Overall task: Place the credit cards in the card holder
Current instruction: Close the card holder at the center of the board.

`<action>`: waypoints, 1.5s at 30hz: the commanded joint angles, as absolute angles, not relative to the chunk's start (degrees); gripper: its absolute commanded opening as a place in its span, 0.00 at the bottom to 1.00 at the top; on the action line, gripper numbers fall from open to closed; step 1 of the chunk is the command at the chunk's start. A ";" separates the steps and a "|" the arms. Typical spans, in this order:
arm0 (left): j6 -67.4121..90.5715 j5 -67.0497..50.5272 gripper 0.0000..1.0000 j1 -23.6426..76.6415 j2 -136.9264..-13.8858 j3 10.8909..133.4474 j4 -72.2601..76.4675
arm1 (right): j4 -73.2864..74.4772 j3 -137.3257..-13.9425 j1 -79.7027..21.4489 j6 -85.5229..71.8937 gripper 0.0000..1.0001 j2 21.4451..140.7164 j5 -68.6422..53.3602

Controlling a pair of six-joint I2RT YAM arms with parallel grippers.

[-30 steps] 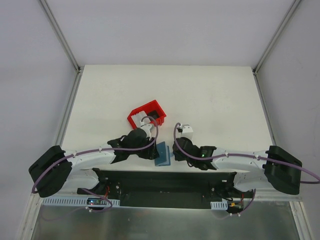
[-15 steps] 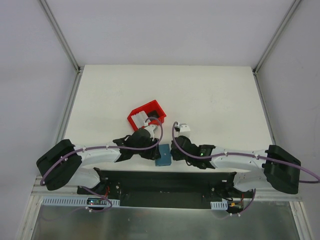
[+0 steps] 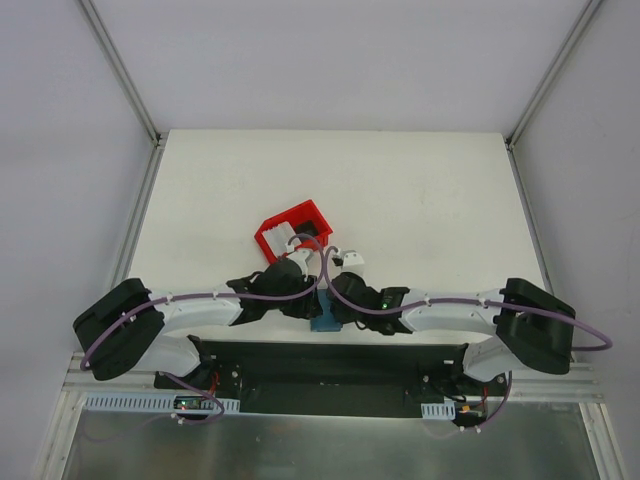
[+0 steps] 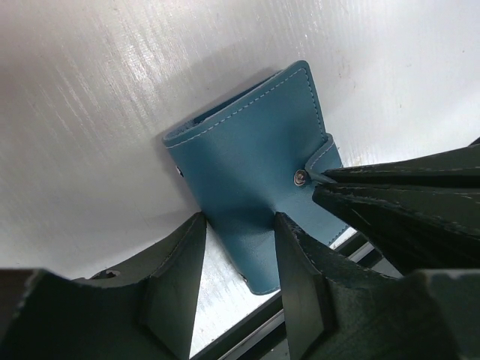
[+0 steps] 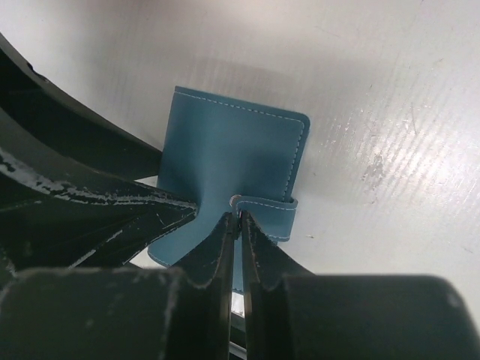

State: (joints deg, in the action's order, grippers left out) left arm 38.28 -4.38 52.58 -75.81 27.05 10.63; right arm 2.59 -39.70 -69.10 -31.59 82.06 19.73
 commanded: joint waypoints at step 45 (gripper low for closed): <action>35.51 -0.79 0.53 53.44 -76.02 28.65 6.94 | -8.17 -29.79 -62.40 -32.96 0.25 70.66 9.50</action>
